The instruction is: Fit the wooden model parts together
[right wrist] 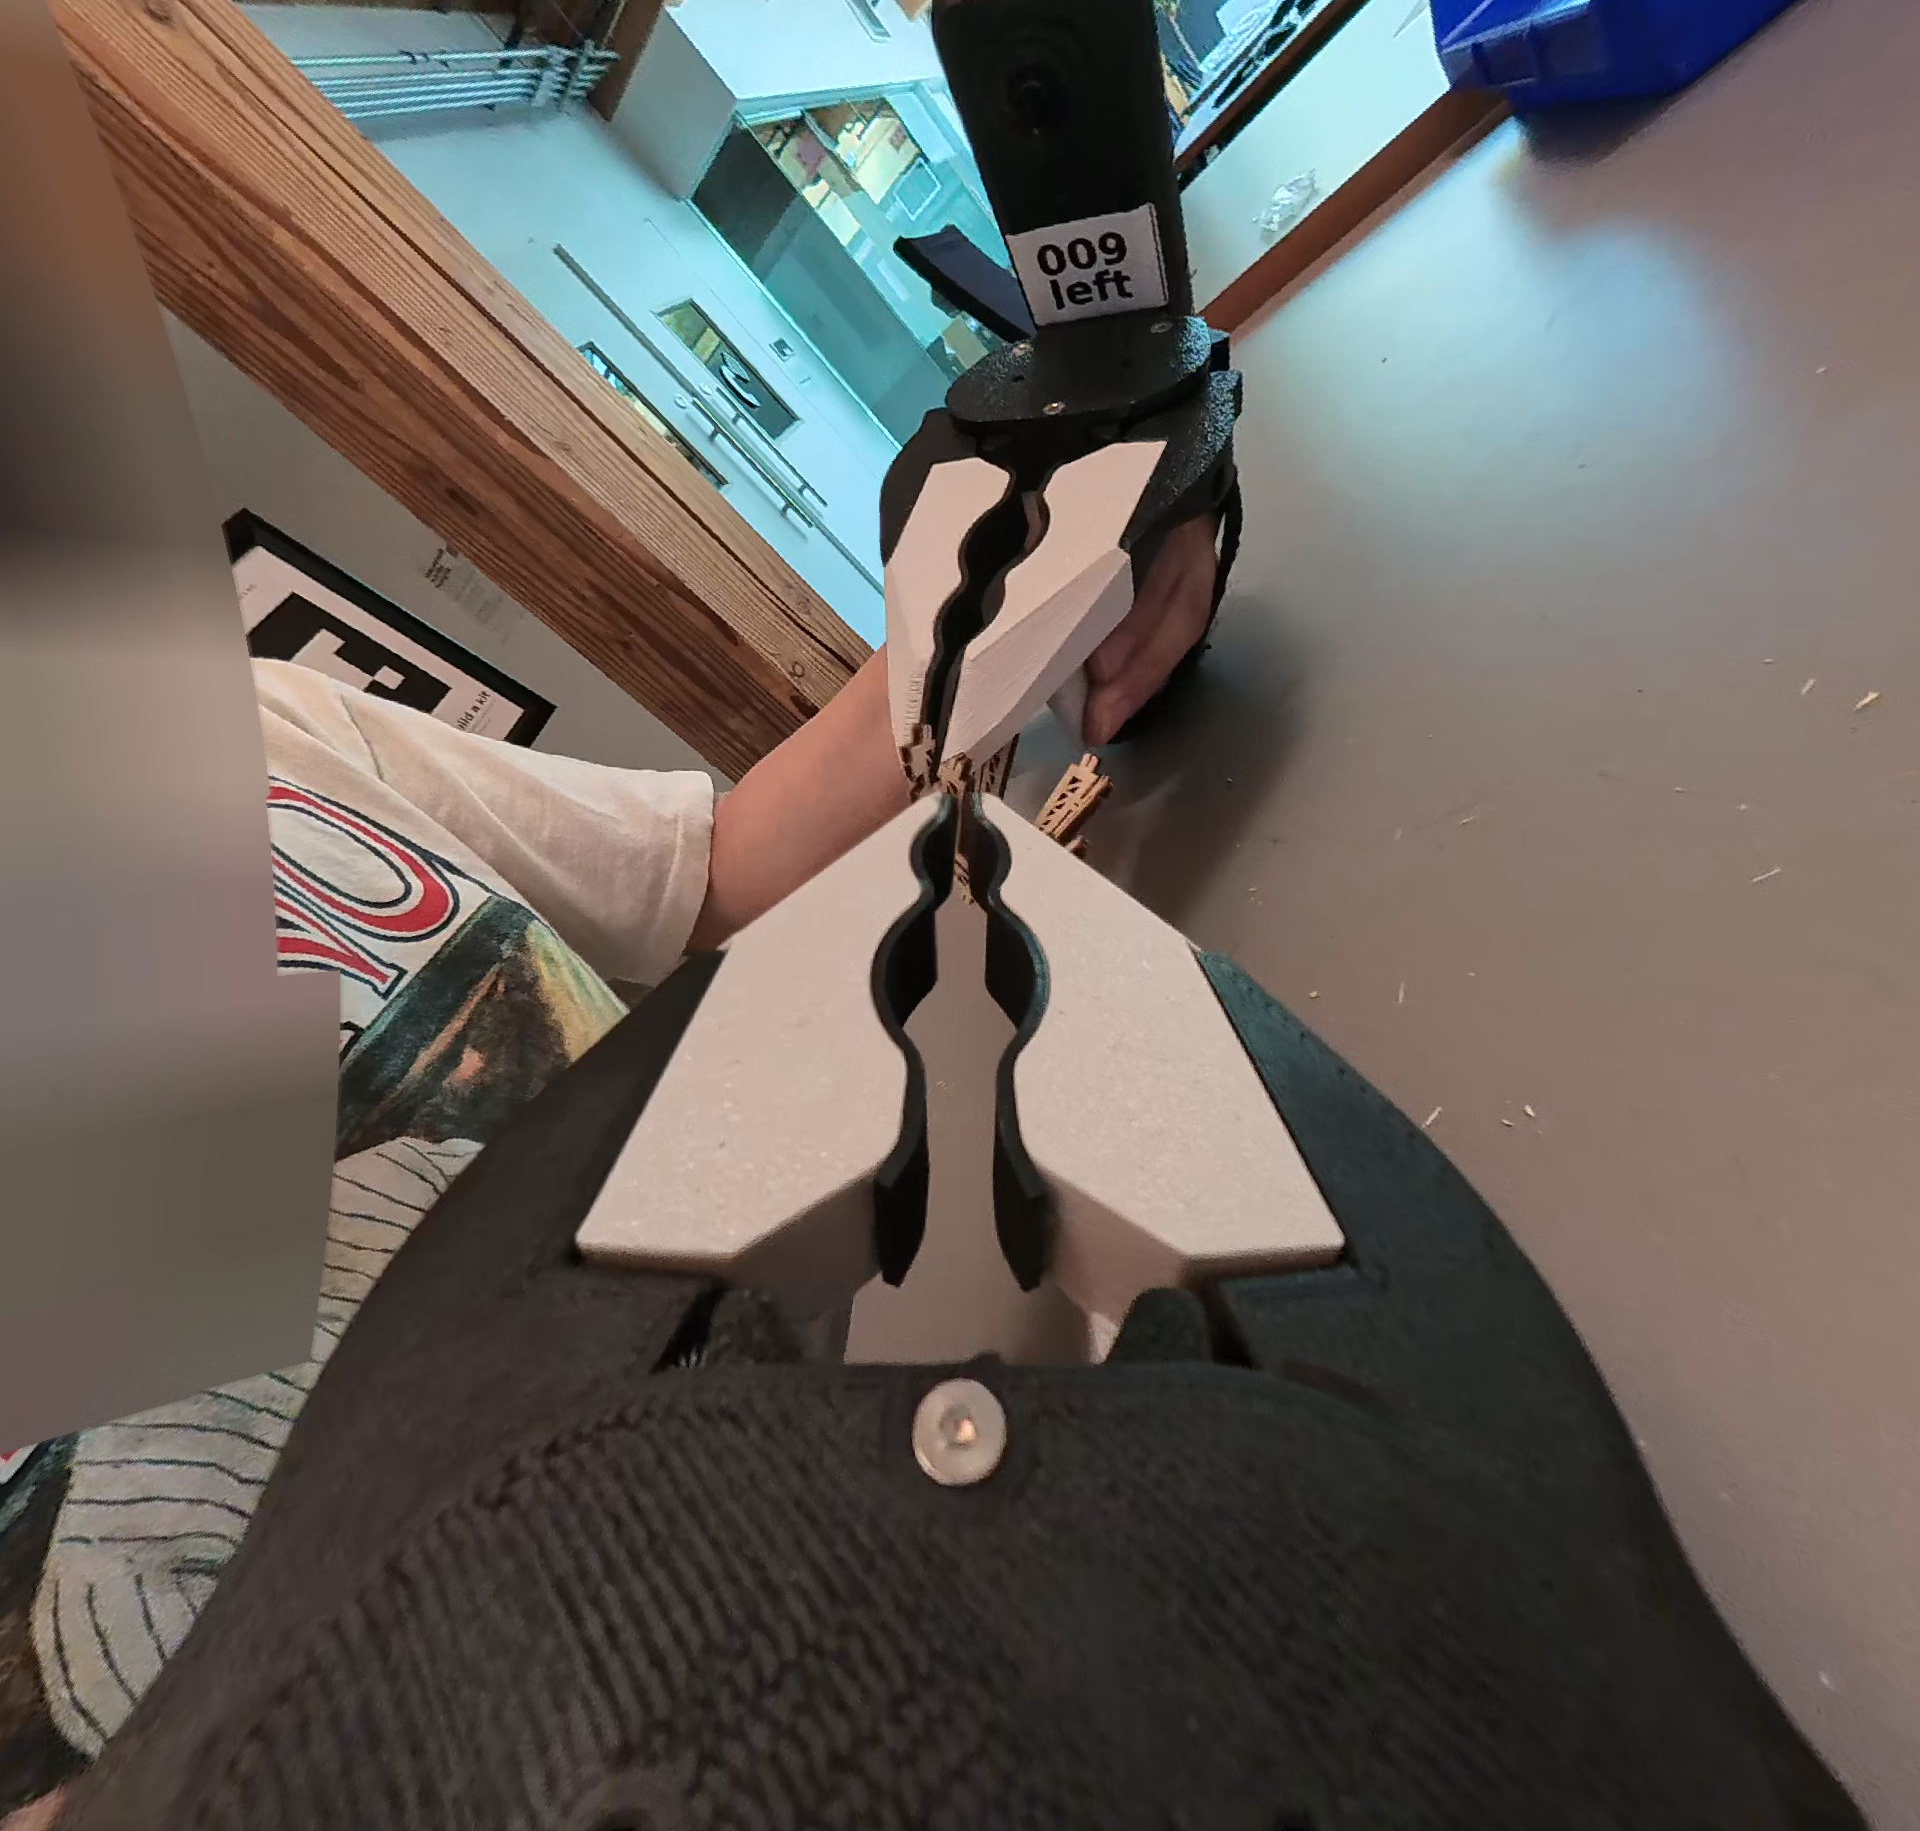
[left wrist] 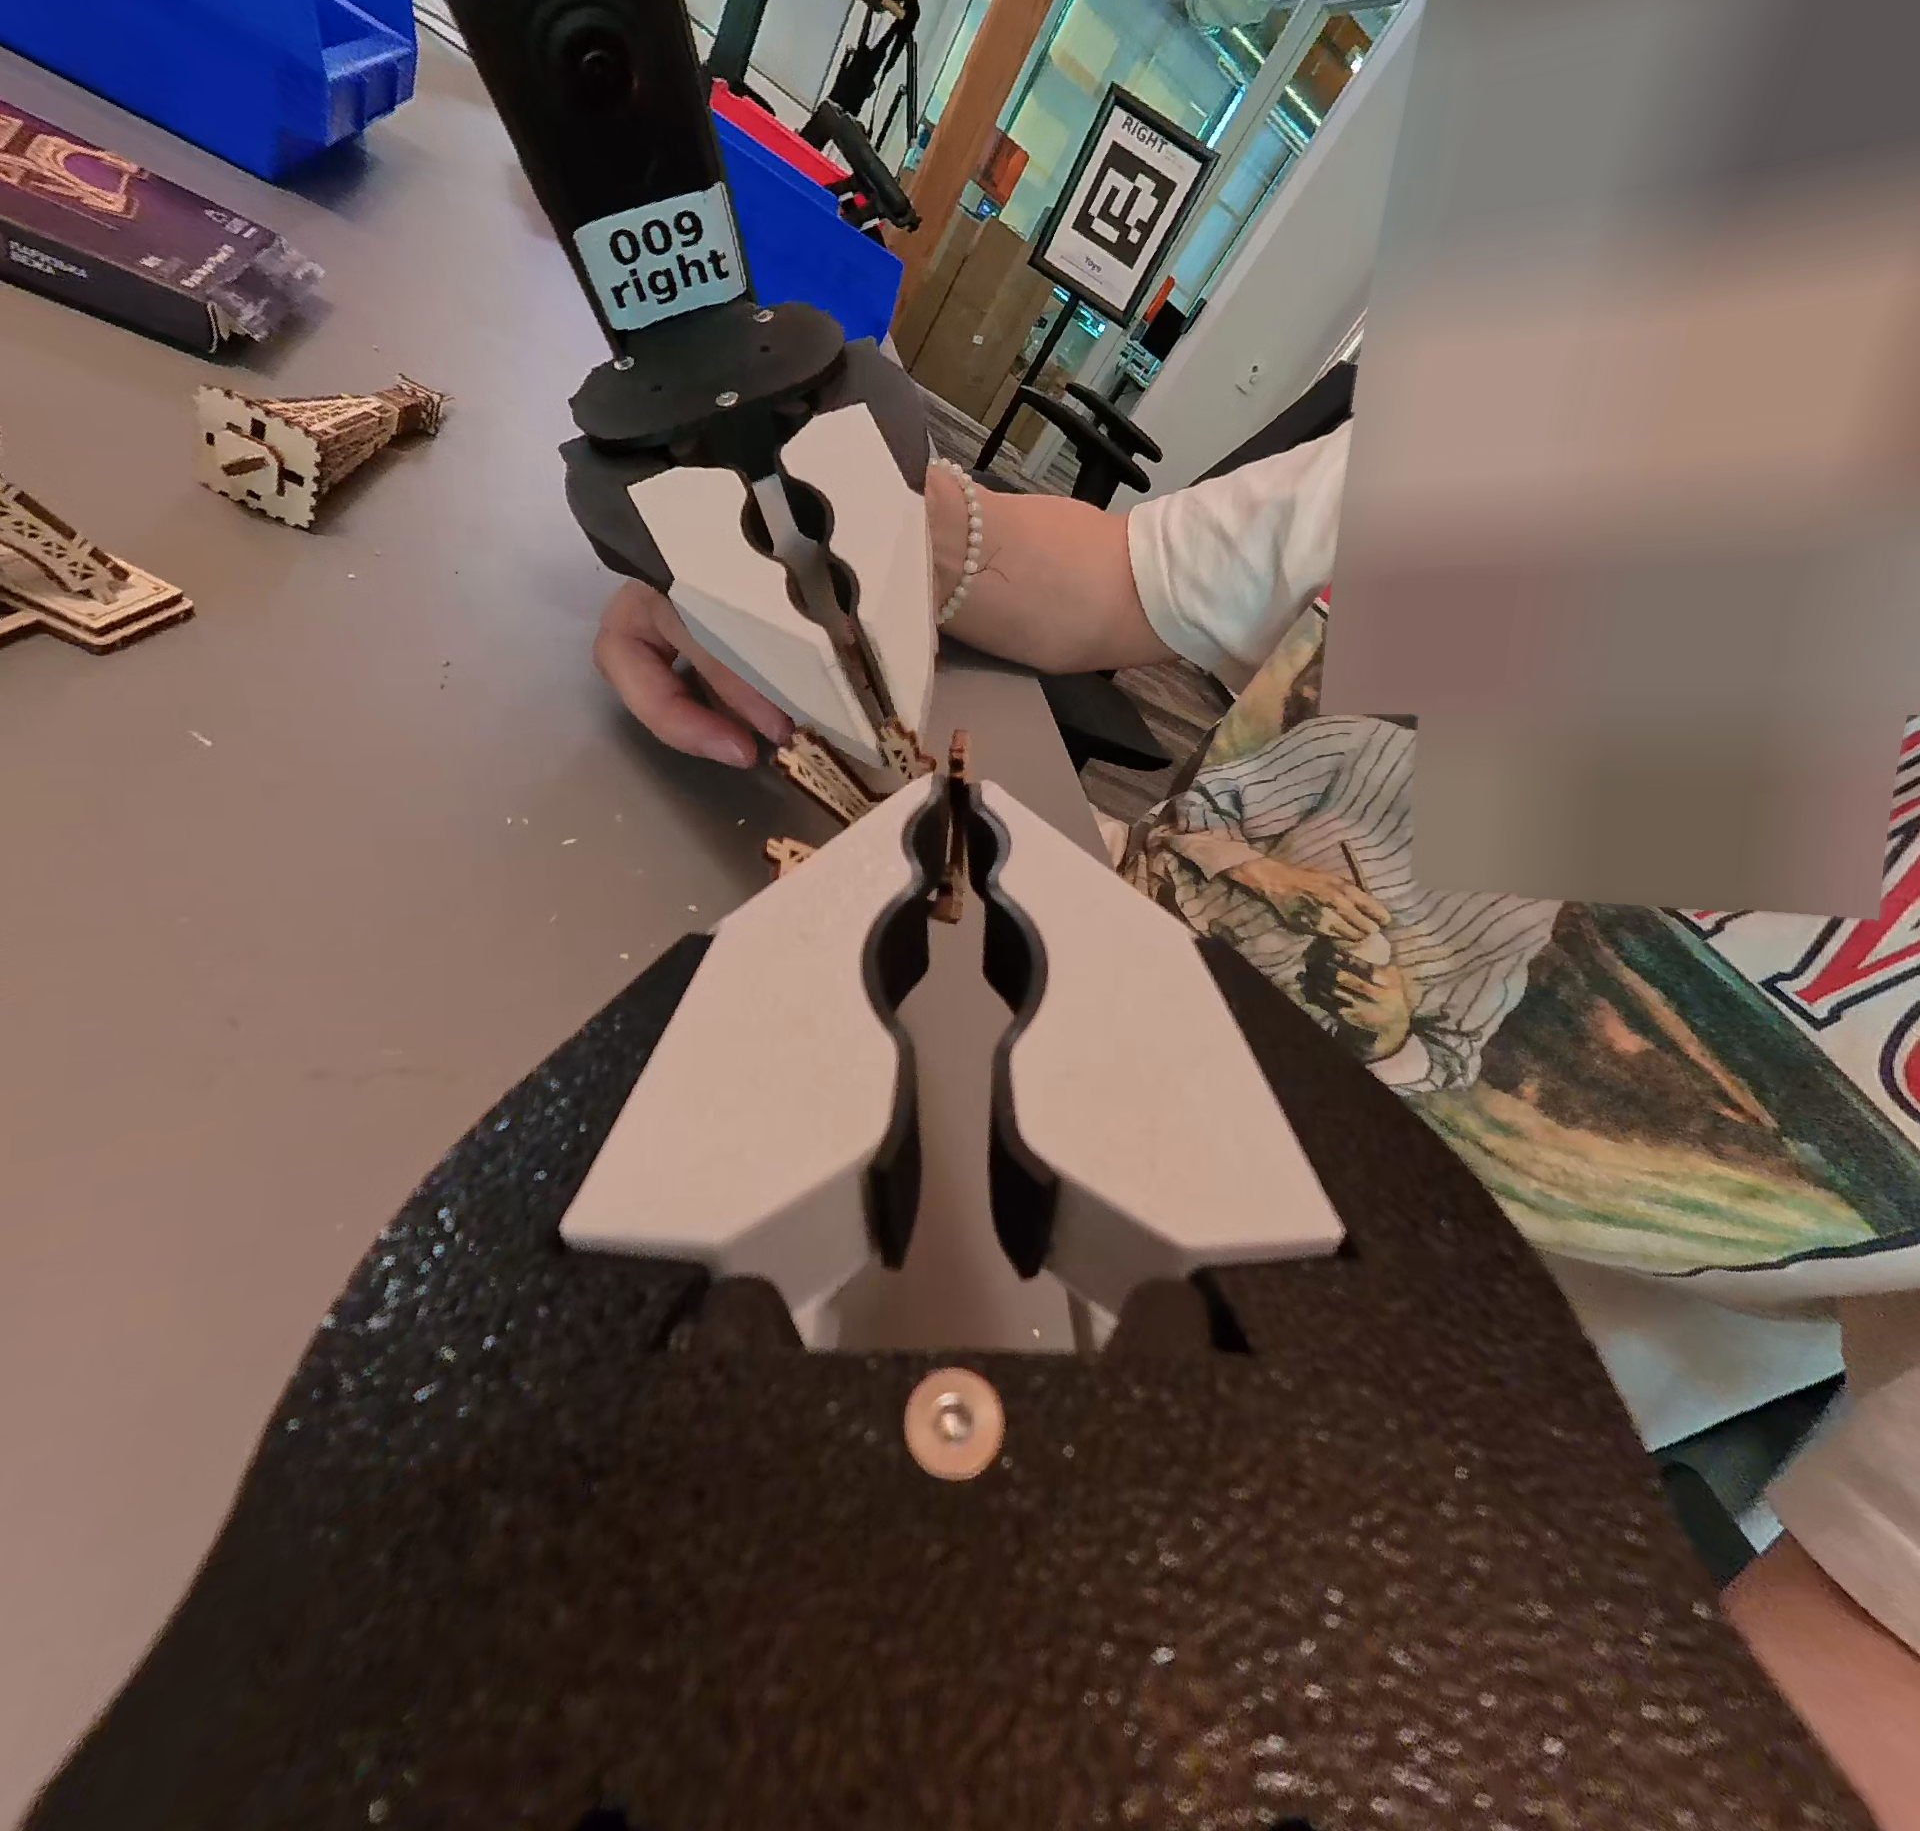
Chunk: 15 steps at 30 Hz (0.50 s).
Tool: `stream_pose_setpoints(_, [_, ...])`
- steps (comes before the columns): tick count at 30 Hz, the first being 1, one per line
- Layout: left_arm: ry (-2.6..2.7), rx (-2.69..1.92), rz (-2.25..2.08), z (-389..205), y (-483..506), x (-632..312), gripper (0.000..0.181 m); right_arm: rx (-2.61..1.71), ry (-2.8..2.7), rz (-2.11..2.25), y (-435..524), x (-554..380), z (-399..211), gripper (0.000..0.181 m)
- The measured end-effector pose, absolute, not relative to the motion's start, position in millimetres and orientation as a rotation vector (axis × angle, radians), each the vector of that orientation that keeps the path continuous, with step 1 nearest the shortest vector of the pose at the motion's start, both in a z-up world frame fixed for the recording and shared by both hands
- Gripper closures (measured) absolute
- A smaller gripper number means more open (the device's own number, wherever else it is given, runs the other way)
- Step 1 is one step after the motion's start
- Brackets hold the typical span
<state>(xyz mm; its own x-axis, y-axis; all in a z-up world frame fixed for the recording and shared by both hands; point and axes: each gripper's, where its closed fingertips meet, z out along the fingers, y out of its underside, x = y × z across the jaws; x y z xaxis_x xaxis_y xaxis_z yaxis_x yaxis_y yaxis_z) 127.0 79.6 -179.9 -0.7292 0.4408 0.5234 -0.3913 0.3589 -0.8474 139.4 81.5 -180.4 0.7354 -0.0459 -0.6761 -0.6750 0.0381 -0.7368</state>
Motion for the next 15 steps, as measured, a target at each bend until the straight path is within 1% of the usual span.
stream_pose_setpoints(4, [-1.896,-0.041,1.451,-180.2,79.2,126.9,0.181,-1.474,0.624,0.537,81.7,139.2,-180.7,0.181])
stream_pose_setpoints(6, [-1.902,-0.039,1.444,-181.7,78.6,126.7,0.181,-1.478,0.61,0.543,82.6,137.0,-180.0,0.178])
stream_pose_setpoints(15, [-1.919,-0.046,1.493,-179.6,77.9,130.6,0.181,-1.482,0.644,0.532,83.0,139.4,-183.2,0.181])
